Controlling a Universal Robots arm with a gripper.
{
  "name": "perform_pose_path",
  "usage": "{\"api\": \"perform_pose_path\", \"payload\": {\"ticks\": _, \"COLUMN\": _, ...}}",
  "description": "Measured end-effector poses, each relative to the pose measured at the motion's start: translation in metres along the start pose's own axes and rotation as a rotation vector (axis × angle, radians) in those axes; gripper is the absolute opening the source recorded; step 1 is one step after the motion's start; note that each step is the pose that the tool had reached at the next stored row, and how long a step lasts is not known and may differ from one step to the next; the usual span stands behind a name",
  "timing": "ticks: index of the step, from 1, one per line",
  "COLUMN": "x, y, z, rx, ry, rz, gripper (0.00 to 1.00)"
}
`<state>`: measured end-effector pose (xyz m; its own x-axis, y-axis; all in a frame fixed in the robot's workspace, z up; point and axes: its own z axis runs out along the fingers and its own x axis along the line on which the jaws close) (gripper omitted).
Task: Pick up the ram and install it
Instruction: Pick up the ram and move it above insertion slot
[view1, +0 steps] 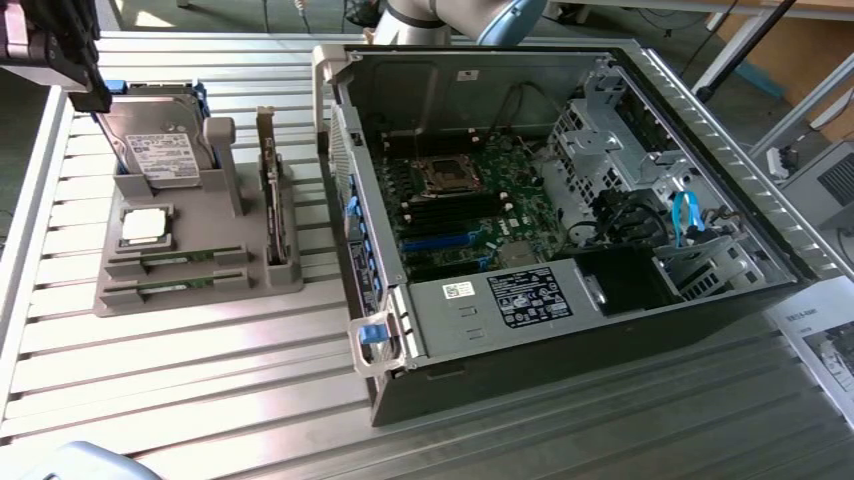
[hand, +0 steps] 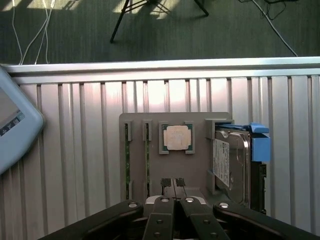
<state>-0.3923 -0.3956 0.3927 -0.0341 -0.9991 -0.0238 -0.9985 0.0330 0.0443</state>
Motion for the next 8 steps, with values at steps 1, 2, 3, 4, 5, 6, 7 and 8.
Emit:
{"api": "perform_pose_path", "payload": {"ticks": 1, "x": 0.0, "y": 0.0, "z": 0.0, "rx": 0.0, "ry": 0.0, "rz": 0.0, "gripper": 0.1}}
{"api": "perform_pose_path", "payload": {"ticks": 2, "x": 0.0, "y": 0.0, "z": 0.0, "rx": -0.0001, "ry": 0.0, "rz": 0.0, "gripper": 0.1}}
{"api": "perform_pose_path", "payload": {"ticks": 3, "x": 0.0, "y": 0.0, "z": 0.0, "rx": 0.0, "ry": 0.0, "rz": 0.0, "gripper": 0.1}}
{"api": "perform_pose_path", "payload": {"ticks": 4, "x": 0.0, "y": 0.0, "z": 0.0, "rx": 0.0, "ry": 0.0001, "rz": 0.0, "gripper": 0.1}}
{"api": "perform_pose_path", "payload": {"ticks": 5, "x": 0.0, "y": 0.0, "z": 0.0, "rx": -0.0001, "ry": 0.0001, "rz": 0.0, "gripper": 0.1}}
{"api": "perform_pose_path", "payload": {"ticks": 6, "x": 0.0, "y": 0.0, "z": 0.0, "rx": 0.0, "ry": 0.0, "rz": 0.0, "gripper": 0.1}}
{"api": "perform_pose_path", "payload": {"ticks": 7, "x": 0.0, "y": 0.0, "z": 0.0, "rx": 0.0, "ry": 0.0001, "rz": 0.0, "gripper": 0.1}}
{"api": "perform_pose_path", "payload": {"ticks": 8, "x": 0.0, "y": 0.0, "z": 0.0, "rx": 0.0, "ry": 0.0001, "rz": 0.0, "gripper": 0.1}}
